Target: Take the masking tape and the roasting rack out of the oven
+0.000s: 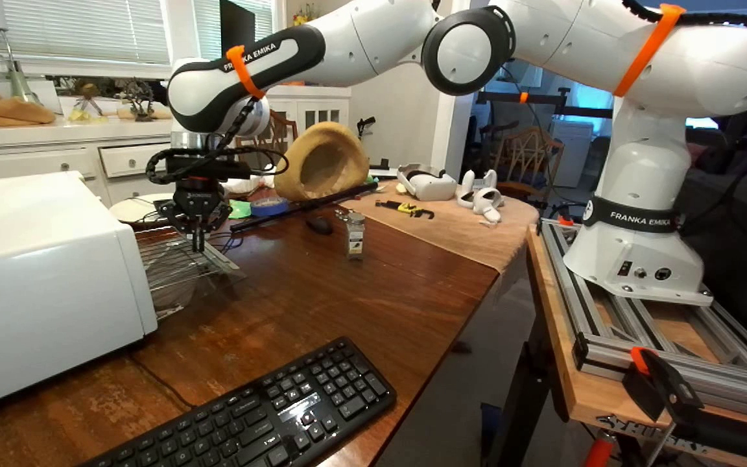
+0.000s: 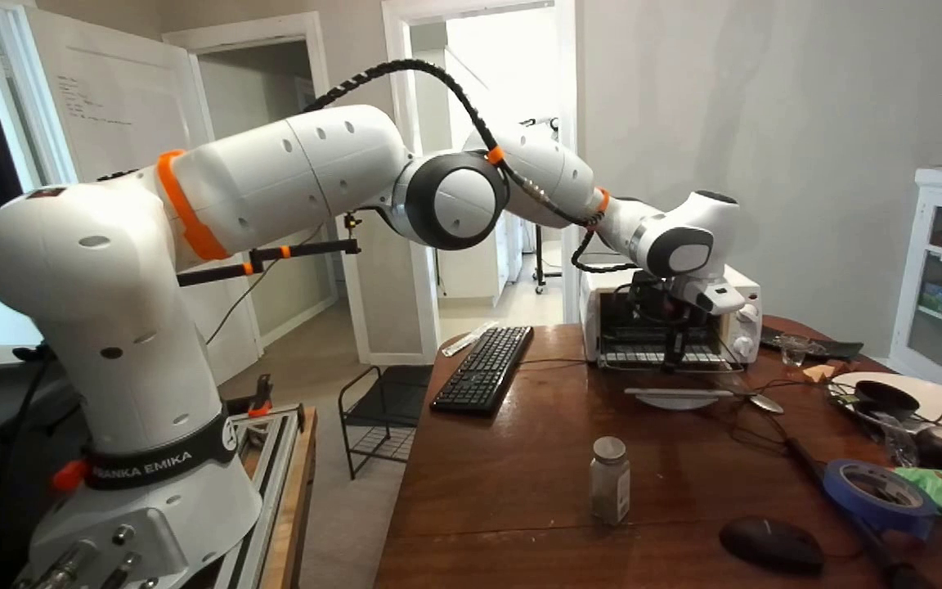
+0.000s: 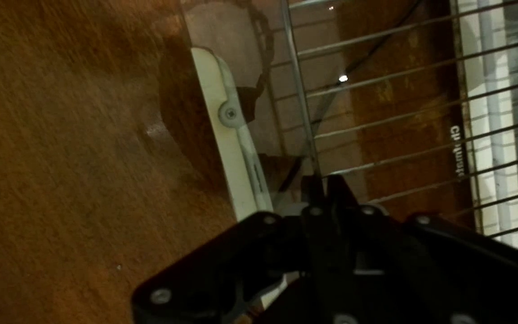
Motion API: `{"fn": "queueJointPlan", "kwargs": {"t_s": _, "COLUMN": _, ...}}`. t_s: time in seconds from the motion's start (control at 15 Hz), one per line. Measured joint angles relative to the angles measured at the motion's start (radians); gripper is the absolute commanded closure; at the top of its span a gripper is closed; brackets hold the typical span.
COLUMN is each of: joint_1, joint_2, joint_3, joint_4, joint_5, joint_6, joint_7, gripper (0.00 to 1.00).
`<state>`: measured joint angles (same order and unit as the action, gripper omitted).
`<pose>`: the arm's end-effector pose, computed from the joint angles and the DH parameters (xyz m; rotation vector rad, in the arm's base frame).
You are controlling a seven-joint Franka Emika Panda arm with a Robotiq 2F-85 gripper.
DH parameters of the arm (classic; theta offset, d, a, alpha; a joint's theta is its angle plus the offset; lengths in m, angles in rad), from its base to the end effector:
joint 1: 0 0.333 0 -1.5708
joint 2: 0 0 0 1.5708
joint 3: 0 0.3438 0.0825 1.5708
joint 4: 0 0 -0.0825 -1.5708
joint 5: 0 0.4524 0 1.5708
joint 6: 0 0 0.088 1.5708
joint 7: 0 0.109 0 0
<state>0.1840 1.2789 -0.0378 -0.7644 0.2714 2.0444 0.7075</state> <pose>0.8680 0.1592 0.1132 -2.7933 0.9542 0.1249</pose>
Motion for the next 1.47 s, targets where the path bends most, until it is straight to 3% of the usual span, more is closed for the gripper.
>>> {"fn": "queueJointPlan", "kwargs": {"t_s": 0.67, "joint_1": -0.03, "joint_2": -0.117, "joint_3": -0.032, "joint_4": -0.221, "joint_5": 0.015, "joint_6": 0.017, "joint_7": 0.041, "gripper": 0.98}}
{"fn": "queueJointPlan", "kwargs": {"t_s": 0.73, "joint_1": -0.031, "joint_2": -0.134, "joint_3": -0.043, "joint_4": -0.247, "joint_5": 0.015, "joint_6": 0.027, "joint_7": 0.056, "gripper": 0.67}}
{"fn": "queueJointPlan", "kwargs": {"t_s": 0.87, "joint_1": -0.041, "joint_2": -0.162, "joint_3": -0.057, "joint_4": -0.286, "joint_5": 0.012, "joint_6": 0.054, "joint_7": 0.089, "gripper": 0.61}}
{"fn": "queueJointPlan", "kwargs": {"t_s": 1.13, "joint_1": -0.063, "joint_2": -0.191, "joint_3": -0.043, "joint_4": -0.324, "joint_5": 0.011, "joint_6": 0.056, "joint_7": 0.103, "gripper": 0.29}}
{"fn": "queueJointPlan", "kwargs": {"t_s": 1.33, "joint_1": -0.069, "joint_2": -0.21, "joint_3": -0.009, "joint_4": -0.347, "joint_5": 0.014, "joint_6": 0.059, "joint_7": 0.099, "gripper": 0.07}}
{"fn": "queueJointPlan", "kwargs": {"t_s": 1.47, "joint_1": -0.074, "joint_2": -0.224, "joint_3": 0.033, "joint_4": -0.358, "joint_5": 0.018, "joint_6": 0.083, "joint_7": 0.079, "gripper": 0.0}}
